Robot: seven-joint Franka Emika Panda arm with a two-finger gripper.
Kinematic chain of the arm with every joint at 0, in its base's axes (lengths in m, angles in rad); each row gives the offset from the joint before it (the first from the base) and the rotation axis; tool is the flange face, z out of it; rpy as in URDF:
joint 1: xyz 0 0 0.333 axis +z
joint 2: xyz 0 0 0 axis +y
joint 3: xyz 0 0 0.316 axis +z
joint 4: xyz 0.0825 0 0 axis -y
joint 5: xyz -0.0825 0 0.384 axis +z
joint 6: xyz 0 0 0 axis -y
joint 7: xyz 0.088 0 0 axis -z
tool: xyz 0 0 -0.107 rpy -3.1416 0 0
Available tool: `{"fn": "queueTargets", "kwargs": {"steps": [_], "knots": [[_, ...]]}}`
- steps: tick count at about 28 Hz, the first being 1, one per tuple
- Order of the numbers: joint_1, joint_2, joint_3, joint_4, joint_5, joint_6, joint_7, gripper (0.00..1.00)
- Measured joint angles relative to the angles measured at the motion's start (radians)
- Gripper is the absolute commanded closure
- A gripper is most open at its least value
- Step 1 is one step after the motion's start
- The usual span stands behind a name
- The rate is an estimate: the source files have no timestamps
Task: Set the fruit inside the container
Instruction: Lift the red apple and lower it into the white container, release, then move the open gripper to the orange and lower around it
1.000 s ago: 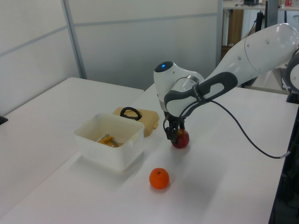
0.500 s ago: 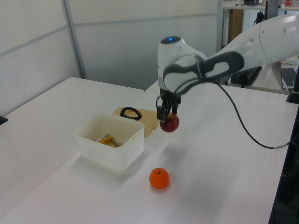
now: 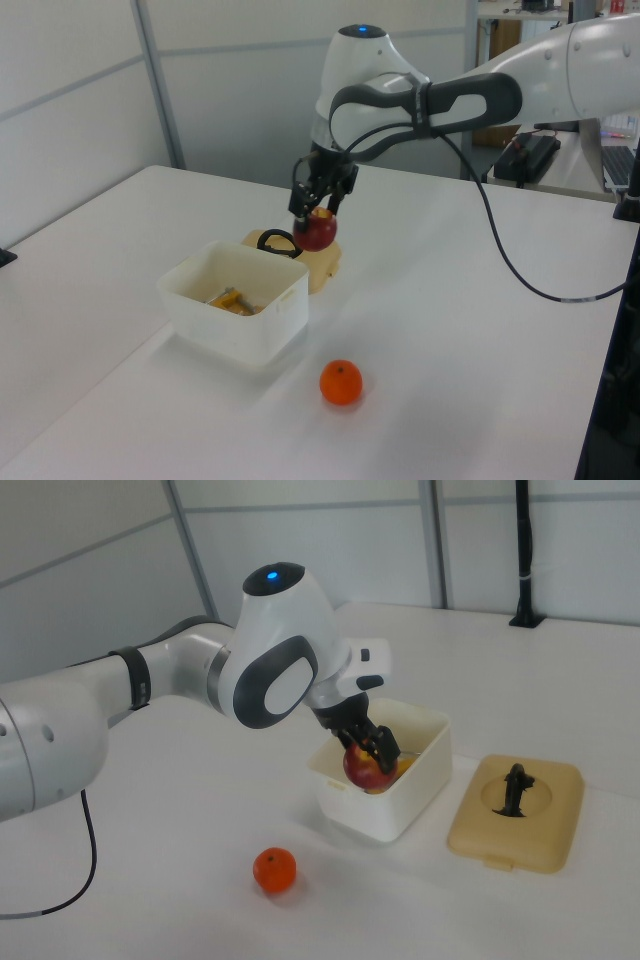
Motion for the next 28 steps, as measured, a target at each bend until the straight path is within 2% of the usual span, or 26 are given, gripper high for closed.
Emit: {"fn": "queueTargets", "kwargs": {"steps": [4,5,6,7,9,10,13,22,25,28], "knots": [[0.048,0.047,0.001,0.001,-0.012,0.11,0.096,1.0],[0.058,0.059,0.001,0.001,-0.023,0.134,0.123,0.94],[0.072,0.079,0.001,0.001,-0.046,0.164,0.163,0.83],[0.08,0.092,0.001,0.001,-0.063,0.182,0.188,0.65],[0.092,0.116,0.001,0.002,-0.106,0.213,0.237,0.17],[0.097,0.126,0.001,0.003,-0.125,0.223,0.26,0.0],[0.104,0.154,0.001,0.007,-0.155,0.236,0.308,0.0],[0.102,0.146,0.0,0.038,-0.16,0.23,0.322,0.0],[0.102,0.118,0.0,0.04,-0.16,0.129,0.313,0.0],[0.104,0.087,0.008,0.038,-0.155,-0.039,0.253,0.0]]}}
